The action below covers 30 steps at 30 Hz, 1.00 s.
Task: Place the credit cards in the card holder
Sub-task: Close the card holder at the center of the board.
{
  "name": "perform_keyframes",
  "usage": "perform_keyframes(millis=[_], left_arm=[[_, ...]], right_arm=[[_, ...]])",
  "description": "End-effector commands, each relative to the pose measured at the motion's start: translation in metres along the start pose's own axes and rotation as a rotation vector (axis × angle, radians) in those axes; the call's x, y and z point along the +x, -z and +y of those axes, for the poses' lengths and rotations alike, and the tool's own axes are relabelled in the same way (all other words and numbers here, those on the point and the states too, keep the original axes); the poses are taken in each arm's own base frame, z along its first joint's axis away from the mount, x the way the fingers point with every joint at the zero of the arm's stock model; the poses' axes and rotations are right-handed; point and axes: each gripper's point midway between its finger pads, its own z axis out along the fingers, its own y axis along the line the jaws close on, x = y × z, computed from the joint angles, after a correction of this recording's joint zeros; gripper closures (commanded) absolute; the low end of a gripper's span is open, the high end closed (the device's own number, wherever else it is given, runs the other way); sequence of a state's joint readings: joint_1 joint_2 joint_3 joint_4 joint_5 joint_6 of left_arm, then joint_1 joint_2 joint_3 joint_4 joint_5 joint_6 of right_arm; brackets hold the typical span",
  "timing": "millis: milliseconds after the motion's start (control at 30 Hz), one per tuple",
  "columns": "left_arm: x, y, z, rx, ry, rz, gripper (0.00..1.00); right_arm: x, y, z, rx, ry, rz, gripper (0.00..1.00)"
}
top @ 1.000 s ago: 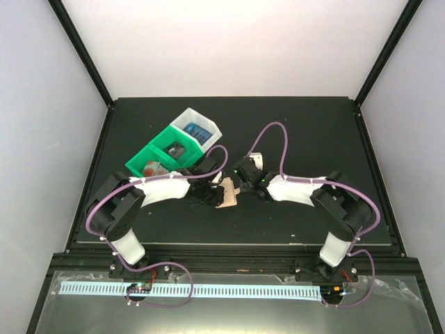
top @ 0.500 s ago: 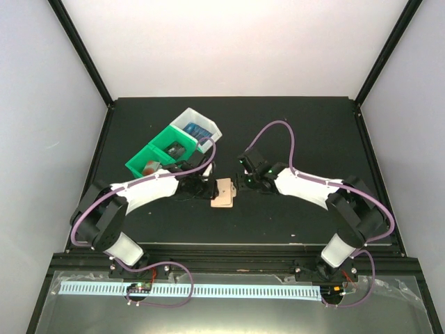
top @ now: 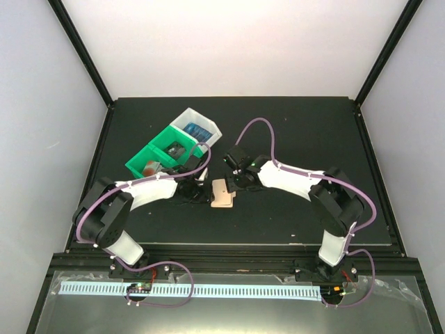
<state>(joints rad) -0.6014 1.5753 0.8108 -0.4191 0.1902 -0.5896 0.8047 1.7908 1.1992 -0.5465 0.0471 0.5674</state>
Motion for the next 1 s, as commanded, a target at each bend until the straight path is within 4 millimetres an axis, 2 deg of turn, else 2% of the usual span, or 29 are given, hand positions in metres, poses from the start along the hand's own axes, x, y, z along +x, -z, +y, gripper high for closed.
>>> perform_keyframes(millis=[0, 167, 267, 433, 600, 733, 967], left_arm=[[-0.001, -0.006, -0.014, 0.088, 0.023, 0.003, 0.55], [0.008, -0.013, -0.024, 0.173, 0.039, 0.036, 0.7], [0.011, -0.015, -0.025, 0.183, 0.04, 0.049, 0.74], [0.013, -0.014, -0.031, 0.218, 0.034, 0.054, 0.75], [0.017, -0.015, -0.039, 0.252, 0.034, 0.058, 0.75], [0.02, -0.017, -0.039, 0.256, 0.034, 0.061, 0.75], [0.023, -0.017, -0.034, 0.236, 0.027, 0.065, 0.74]], right_arm=[[0.003, -0.005, -0.003, 0.074, 0.02, 0.021, 0.41], [0.005, -0.013, 0.003, 0.093, 0.05, 0.035, 0.41], [0.01, -0.012, -0.007, 0.147, 0.046, 0.033, 0.42], [0.015, 0.003, -0.029, 0.242, 0.028, 0.003, 0.47], [0.021, 0.011, -0.042, 0.29, 0.007, -0.005, 0.57], [0.022, 0.009, -0.035, 0.249, -0.001, 0.003, 0.7], [0.008, 0.015, -0.024, 0.205, -0.006, -0.037, 0.8]])
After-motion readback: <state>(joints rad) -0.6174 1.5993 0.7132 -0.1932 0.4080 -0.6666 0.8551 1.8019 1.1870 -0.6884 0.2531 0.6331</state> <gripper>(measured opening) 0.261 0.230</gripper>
